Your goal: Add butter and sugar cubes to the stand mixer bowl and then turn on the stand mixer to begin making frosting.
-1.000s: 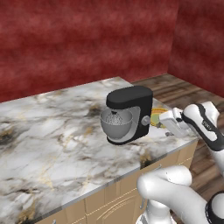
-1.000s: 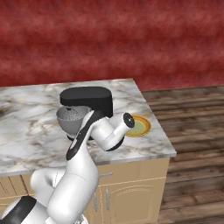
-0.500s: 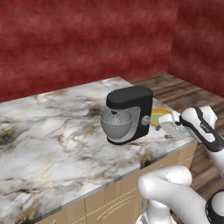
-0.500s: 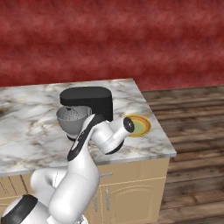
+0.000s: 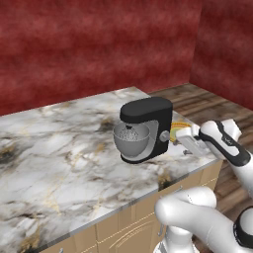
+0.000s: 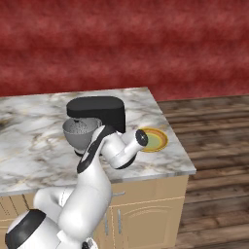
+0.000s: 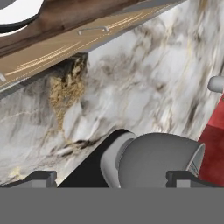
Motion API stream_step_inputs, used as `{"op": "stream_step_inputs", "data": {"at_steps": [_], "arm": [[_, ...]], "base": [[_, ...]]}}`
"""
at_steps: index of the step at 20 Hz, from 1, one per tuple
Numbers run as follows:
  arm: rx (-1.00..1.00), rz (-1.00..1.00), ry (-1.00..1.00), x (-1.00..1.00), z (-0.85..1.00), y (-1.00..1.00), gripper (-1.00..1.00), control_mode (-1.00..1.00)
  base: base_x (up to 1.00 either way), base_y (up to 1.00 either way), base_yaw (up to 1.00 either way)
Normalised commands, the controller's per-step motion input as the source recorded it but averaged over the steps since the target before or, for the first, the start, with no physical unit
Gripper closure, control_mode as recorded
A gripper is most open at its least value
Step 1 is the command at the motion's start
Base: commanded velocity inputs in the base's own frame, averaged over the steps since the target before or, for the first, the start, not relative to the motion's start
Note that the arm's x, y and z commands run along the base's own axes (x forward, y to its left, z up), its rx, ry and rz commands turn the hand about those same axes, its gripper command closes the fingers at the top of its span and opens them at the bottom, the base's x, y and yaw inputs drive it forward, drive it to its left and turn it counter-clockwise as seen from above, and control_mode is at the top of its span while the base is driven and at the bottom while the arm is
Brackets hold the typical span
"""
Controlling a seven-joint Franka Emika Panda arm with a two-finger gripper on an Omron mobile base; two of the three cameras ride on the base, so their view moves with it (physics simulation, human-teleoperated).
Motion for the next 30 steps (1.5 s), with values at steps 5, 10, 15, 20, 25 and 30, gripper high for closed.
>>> {"op": "stream_step_inputs", "data": {"at_steps": [5,10,15,20,25,30], "arm": [[0.00,-0.03,0.00,0.13,-0.10,0.00,-1.00,-1.00],[0.00,-0.04,0.00,0.13,-0.10,0.00,-1.00,-1.00],[0.00,-0.04,-0.01,0.14,-0.08,0.02,-1.00,-1.00],[0.00,-0.04,0.00,0.13,-0.01,0.00,-1.00,-1.00],[0.00,-0.03,0.00,0.09,0.00,0.00,-1.00,-1.00],[0.00,-0.03,0.00,0.08,-0.07,0.00,-1.00,-1.00]], "base": [[0.00,0.00,0.00],[0.00,0.00,0.00],[0.00,0.00,0.00],[0.00,0.00,0.00],[0.00,0.00,0.00],[0.00,0.00,0.00]]}}
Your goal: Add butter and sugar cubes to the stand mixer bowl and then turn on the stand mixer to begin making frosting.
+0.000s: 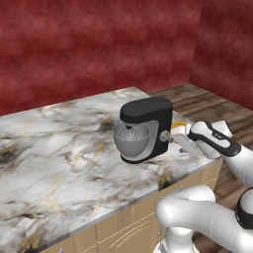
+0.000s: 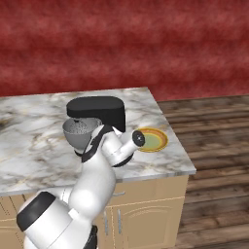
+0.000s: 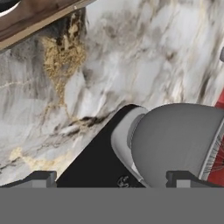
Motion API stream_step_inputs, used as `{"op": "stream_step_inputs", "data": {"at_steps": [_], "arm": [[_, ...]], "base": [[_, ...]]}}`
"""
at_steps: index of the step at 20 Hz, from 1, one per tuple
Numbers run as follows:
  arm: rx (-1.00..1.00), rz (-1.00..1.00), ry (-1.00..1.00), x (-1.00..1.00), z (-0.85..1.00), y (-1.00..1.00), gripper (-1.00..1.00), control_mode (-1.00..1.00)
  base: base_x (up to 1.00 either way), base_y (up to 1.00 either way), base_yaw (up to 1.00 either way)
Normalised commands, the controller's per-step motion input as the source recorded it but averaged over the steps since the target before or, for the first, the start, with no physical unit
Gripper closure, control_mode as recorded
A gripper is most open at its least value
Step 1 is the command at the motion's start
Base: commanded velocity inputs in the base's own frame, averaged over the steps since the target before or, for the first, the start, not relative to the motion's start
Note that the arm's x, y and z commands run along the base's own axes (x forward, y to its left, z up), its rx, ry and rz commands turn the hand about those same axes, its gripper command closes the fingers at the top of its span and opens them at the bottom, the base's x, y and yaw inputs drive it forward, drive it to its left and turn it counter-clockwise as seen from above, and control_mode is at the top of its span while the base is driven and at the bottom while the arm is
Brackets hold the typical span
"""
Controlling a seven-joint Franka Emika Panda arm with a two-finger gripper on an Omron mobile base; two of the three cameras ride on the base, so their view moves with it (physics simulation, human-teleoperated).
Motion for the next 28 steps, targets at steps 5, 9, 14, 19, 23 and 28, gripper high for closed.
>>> {"op": "stream_step_inputs", "data": {"at_steps": [5,9,14,19,23,28], "arm": [[0.00,-0.03,0.00,0.09,-0.14,0.00,-1.00,-1.00],[0.00,-0.03,0.00,0.14,-0.07,0.01,-1.00,-1.00],[0.01,-0.03,0.00,0.21,0.00,0.00,-1.00,-1.00],[0.03,-0.02,0.00,0.20,0.00,0.00,-1.00,-1.00],[0.02,-0.02,0.00,0.18,0.00,0.00,-1.00,-1.00],[0.01,-0.02,0.00,0.15,-0.05,0.00,-1.00,-1.00]], "base": [[0.00,0.00,0.00],[0.00,0.00,0.00],[0.00,0.00,0.00],[0.00,0.00,0.00],[0.00,0.00,0.00],[0.00,0.00,0.00]]}}
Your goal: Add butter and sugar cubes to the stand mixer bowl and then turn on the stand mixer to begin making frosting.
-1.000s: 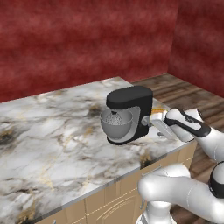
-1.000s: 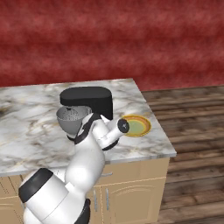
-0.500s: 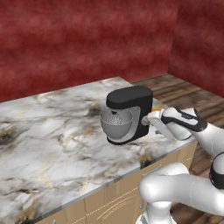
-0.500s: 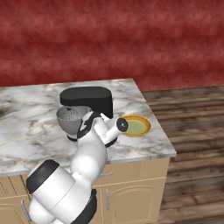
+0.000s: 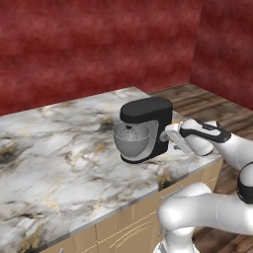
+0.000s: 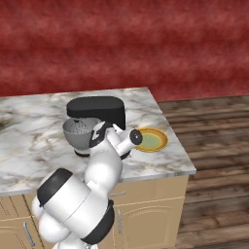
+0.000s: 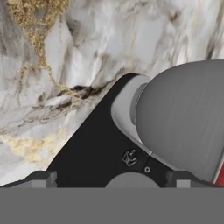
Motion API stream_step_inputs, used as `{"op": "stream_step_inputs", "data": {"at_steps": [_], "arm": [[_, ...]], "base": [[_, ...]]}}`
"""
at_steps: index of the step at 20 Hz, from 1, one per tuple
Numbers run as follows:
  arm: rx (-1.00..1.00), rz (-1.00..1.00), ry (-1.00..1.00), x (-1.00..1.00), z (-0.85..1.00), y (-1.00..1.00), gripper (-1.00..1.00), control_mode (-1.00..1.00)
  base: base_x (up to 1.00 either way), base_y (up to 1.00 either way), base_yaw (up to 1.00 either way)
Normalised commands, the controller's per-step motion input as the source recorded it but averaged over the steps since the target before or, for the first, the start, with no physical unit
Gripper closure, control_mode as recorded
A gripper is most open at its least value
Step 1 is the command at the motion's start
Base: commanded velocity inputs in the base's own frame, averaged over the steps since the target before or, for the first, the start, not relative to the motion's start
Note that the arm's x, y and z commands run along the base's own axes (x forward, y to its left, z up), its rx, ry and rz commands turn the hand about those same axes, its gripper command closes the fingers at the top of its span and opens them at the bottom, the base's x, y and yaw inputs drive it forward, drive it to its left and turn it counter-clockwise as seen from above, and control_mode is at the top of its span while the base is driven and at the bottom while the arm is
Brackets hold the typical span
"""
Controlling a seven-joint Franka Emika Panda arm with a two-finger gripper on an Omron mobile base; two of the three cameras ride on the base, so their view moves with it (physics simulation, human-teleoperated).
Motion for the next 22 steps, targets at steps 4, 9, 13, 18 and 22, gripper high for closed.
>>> {"op": "stream_step_inputs", "data": {"at_steps": [4,9,13,18,22], "arm": [[0.01,-0.02,0.00,0.11,-0.06,0.00,-1.00,-1.00],[0.00,-0.01,0.00,0.01,-0.11,0.00,-1.00,-1.00],[0.00,-0.01,0.00,0.00,-0.13,0.00,-1.00,-1.00],[0.00,-0.01,0.00,0.03,-0.06,0.00,-1.00,-1.00],[0.01,-0.01,0.00,0.08,-0.04,0.00,-1.00,-1.00]], "base": [[0.00,0.00,0.00],[0.00,0.00,0.00],[0.00,0.00,0.00],[0.00,0.00,0.00],[0.00,0.00,0.00]]}}
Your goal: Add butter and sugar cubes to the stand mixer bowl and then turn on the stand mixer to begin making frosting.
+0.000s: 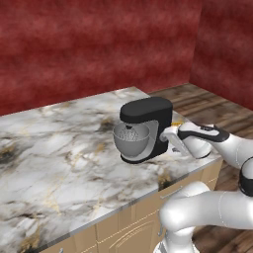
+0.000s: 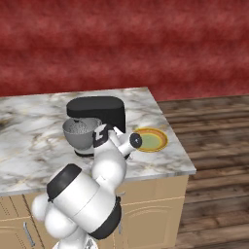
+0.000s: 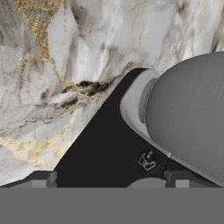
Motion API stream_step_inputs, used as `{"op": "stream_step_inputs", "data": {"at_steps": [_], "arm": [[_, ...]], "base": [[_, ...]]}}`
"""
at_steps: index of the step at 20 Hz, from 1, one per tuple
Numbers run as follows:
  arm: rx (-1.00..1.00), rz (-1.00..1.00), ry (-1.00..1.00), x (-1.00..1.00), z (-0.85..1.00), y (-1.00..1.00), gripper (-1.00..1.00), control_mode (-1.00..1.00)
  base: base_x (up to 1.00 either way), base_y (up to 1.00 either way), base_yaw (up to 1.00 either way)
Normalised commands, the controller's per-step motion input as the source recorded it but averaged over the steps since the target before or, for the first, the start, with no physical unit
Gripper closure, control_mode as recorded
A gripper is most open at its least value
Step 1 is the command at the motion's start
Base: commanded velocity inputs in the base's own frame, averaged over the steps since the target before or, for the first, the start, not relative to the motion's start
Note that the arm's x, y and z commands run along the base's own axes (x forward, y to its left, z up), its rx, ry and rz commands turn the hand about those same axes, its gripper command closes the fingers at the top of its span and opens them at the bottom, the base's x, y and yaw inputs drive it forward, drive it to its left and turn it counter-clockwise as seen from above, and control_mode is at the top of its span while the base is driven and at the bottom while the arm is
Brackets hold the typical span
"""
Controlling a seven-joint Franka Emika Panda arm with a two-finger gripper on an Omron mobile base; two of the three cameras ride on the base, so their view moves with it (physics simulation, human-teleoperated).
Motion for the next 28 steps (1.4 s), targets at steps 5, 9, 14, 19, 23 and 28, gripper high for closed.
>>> {"op": "stream_step_inputs", "data": {"at_steps": [5,9,14,19,23,28], "arm": [[0.00,0.00,0.00,0.06,-0.09,-0.04,-1.00,-1.00],[0.01,0.00,0.00,0.09,-0.05,-0.04,-1.00,-1.00],[0.03,0.00,0.00,0.19,0.00,-0.08,-1.00,-1.00],[0.05,-0.01,0.00,0.23,0.00,-0.07,-1.00,-1.00],[0.07,-0.02,0.00,0.28,0.00,-0.14,-1.00,-1.00],[0.11,-0.04,0.00,0.44,0.03,-0.31,-1.00,-1.00]], "base": [[0.00,0.00,0.00],[0.00,0.00,0.00],[0.00,0.00,0.00],[0.00,0.00,0.00],[0.00,0.00,0.00],[0.00,0.00,0.00]]}}
